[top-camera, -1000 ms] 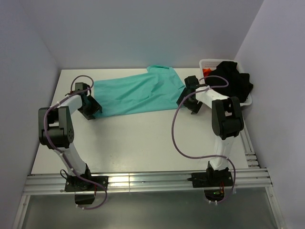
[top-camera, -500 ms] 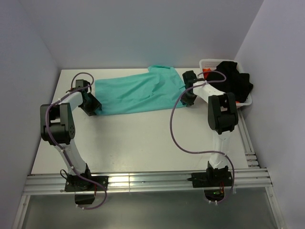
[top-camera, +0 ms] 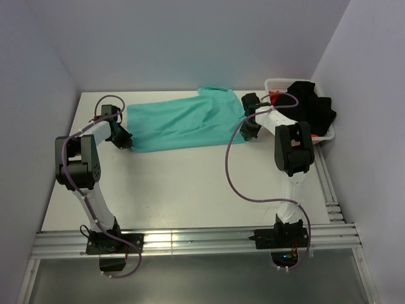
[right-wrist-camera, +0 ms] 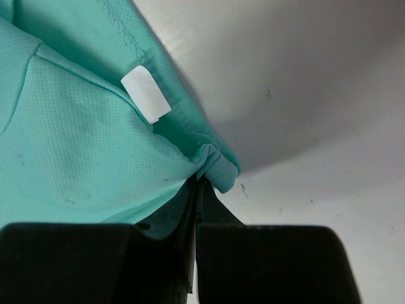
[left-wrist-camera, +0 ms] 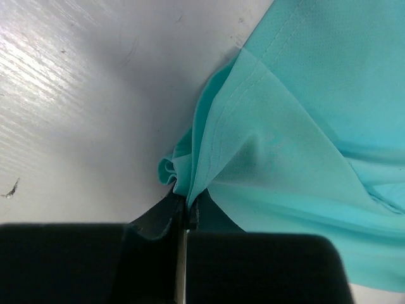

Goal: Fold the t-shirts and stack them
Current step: Fold the flattened tshirt in 1/3 of the way

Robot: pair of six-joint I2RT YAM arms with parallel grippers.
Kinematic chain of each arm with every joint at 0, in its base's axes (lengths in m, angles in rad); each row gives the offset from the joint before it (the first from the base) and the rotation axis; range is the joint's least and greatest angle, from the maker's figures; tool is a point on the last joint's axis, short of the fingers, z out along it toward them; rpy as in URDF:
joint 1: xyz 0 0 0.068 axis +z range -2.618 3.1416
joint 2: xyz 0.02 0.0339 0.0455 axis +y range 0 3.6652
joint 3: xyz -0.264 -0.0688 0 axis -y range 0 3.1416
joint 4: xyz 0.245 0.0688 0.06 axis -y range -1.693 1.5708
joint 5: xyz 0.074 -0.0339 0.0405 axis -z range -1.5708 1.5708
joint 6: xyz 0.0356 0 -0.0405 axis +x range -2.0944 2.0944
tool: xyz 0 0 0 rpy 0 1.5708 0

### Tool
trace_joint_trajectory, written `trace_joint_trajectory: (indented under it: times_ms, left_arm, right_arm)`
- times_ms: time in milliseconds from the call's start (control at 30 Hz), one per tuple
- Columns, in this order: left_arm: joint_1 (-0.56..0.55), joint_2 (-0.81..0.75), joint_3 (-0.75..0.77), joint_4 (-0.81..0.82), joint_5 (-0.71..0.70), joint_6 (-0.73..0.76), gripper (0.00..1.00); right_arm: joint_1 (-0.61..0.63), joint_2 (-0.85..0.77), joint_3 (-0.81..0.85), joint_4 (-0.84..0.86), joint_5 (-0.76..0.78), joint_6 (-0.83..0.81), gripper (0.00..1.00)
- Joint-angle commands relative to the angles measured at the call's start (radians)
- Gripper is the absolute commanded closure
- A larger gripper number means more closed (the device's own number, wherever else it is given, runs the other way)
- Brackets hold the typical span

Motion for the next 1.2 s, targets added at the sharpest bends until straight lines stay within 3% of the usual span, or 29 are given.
trace_joint_trajectory:
  times_ms: [0,333,800,900,1167]
  left_arm:
    - [-0.005,0.061,-0.051,-0.020,-0.065,0.003,1.00]
    - [-0.005,-0.120,-0.198,-0.054,-0.083,0.008,1.00]
    - [-0.045,-0.578,-0.517,-0.179,-0.106,-0.088,1.00]
    - [-0.115,-0.655,-0.508,-0.225,-0.117,-0.143,1.00]
    - [-0.167,-0.793,-0.548,-0.305,-0.125,-0.225,1.00]
  right_arm:
    - [-0.011,-0.070,-0.069,-0.045,0.046,-0.025,1.00]
    - [-0.013,-0.360,-0.452,0.010,0.037,0.005,1.00]
    - [-0.013,-0.874,-0.891,-0.051,-0.017,0.028,1.00]
    - [0.027,-0.969,-0.861,-0.112,-0.023,0.075,1.00]
    - [0.038,-1.097,-0.889,-0.216,-0.050,0.115,1.00]
